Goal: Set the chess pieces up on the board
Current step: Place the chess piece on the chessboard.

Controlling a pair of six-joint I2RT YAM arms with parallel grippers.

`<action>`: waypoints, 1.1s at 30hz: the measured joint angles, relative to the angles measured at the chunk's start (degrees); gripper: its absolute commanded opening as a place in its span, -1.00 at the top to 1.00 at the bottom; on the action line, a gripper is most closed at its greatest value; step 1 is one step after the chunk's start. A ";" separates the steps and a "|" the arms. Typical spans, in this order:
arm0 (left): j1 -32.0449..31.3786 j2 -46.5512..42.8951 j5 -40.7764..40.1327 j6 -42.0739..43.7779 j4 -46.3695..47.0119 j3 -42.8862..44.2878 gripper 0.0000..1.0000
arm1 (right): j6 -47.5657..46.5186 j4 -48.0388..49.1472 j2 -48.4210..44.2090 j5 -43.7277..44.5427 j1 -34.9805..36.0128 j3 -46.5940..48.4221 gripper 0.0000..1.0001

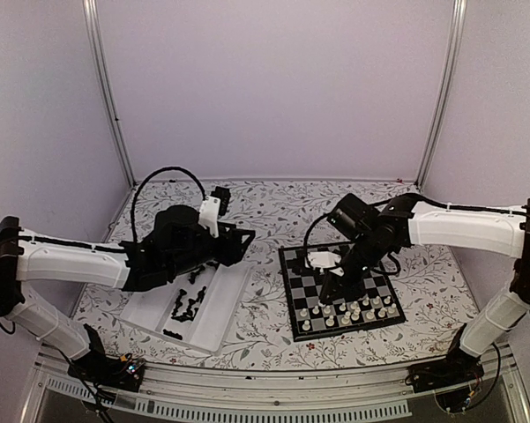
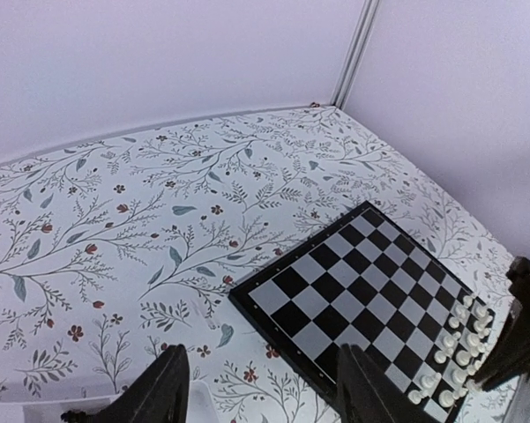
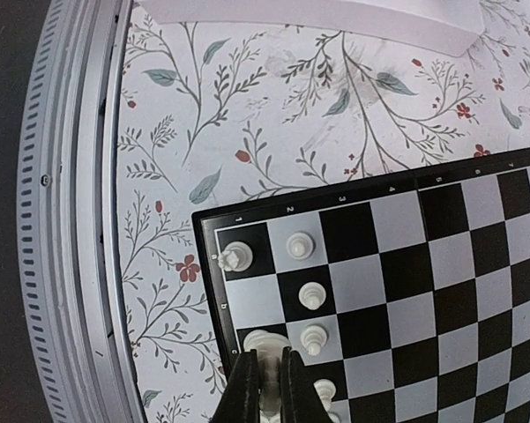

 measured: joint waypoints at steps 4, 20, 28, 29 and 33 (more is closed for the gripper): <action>0.20 -0.20 -0.96 -0.76 -1.77 0.00 -0.19 | -1.03 0.37 0.00 2.86 4.37 -2.49 1.00; 1.01 -0.98 -2.34 -2.54 -3.10 -1.36 -0.20 | -1.60 0.72 3.91 7.19 7.41 -3.78 1.00; 1.29 -0.98 -2.27 -2.62 -3.15 -1.40 -0.20 | -1.20 2.19 6.91 8.33 7.69 -3.74 0.99; 1.33 -0.98 -2.21 -2.64 -3.15 -1.40 -0.20 | -1.14 2.43 7.26 8.57 7.72 -3.74 0.99; 1.42 -0.98 -1.95 -2.69 -3.15 -1.40 -0.20 | -0.57 3.06 8.13 9.07 7.76 -3.52 0.98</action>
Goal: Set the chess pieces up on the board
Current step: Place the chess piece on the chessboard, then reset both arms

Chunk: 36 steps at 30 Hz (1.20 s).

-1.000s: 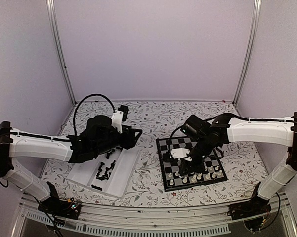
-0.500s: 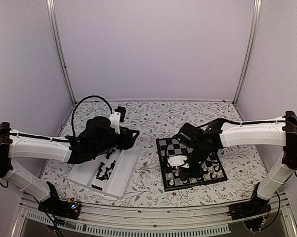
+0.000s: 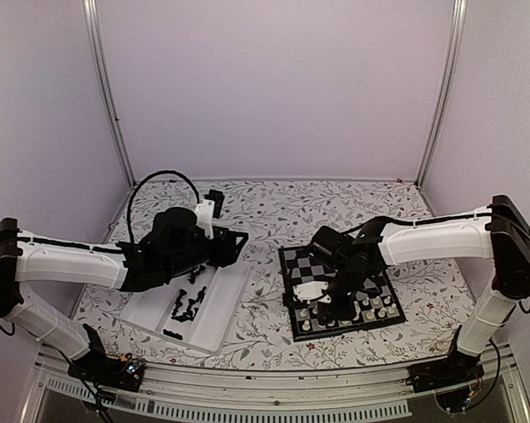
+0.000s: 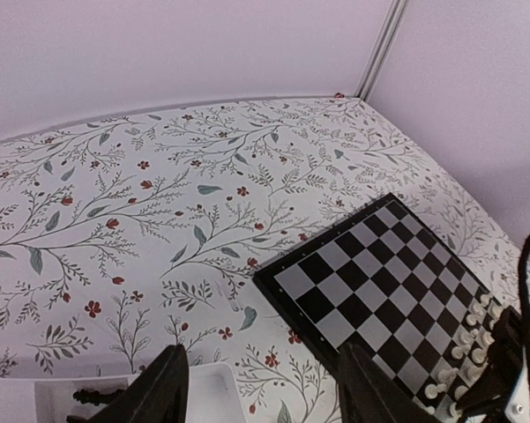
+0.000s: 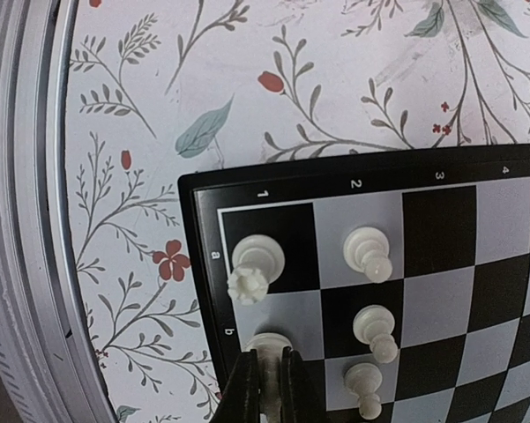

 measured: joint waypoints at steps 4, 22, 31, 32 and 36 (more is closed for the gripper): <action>0.11 0.02 0.52 -0.02 0.02 0.00 -0.20 | 0.46 0.17 0.92 0.02 0.02 0.70 0.95; 0.20 1.31 2.08 -0.42 -0.15 0.00 -0.20 | 1.11 -0.39 2.54 0.85 0.70 2.05 0.54; 0.20 1.31 2.32 -0.07 -5.35 2.05 -0.23 | 1.38 -4.13 1.81 1.05 -0.13 9.09 0.17; 0.22 1.27 2.34 0.22 -6.69 3.04 -0.23 | 1.29 -4.63 1.40 0.94 -0.55 10.29 0.13; 0.28 -0.15 2.21 2.21 -12.72 6.43 -0.29 | 0.85 -5.68 -0.83 -0.11 -5.33 16.98 -0.05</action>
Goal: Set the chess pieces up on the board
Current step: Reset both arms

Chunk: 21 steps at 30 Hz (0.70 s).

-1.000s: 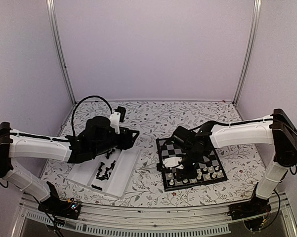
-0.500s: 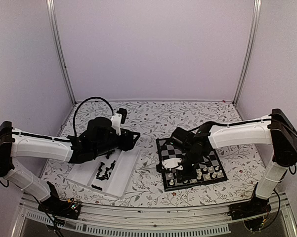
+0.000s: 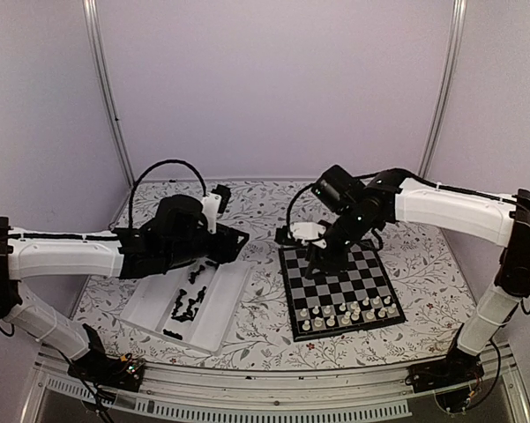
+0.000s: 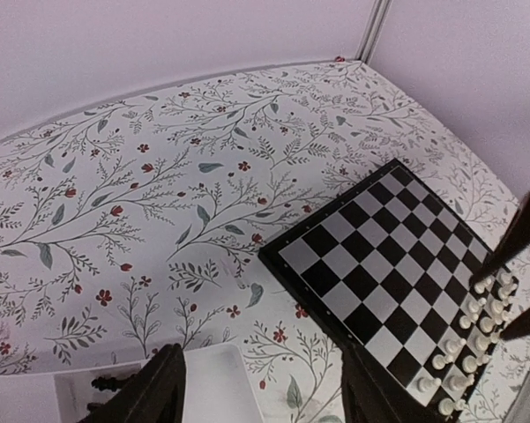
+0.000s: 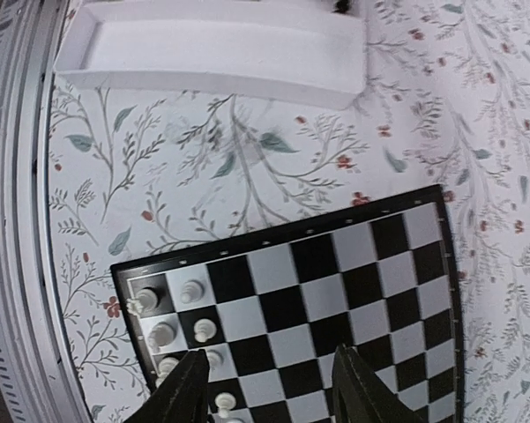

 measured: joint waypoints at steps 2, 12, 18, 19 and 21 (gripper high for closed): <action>0.17 -1.25 -0.28 1.33 -3.78 1.57 -0.37 | 0.02 0.20 -1.33 -0.37 -3.28 2.47 -0.32; 3.08 -4.55 -6.32 5.86 -17.84 8.50 -0.49 | 11.08 15.65 -12.90 1.31 -29.64 -0.28 -0.98; 3.61 -5.57 -9.46 5.99 -21.07 11.63 -0.49 | 24.87 27.67 -18.67 -1.73 -47.45 -8.57 -0.98; 3.61 -6.05 -9.81 5.99 -21.16 11.82 -0.49 | 26.43 28.72 -18.86 -1.51 -48.22 -9.20 -0.98; 3.63 -6.75 -10.29 5.99 -21.16 12.35 -0.50 | 28.24 31.26 -19.12 -1.88 -47.98 -10.69 -0.98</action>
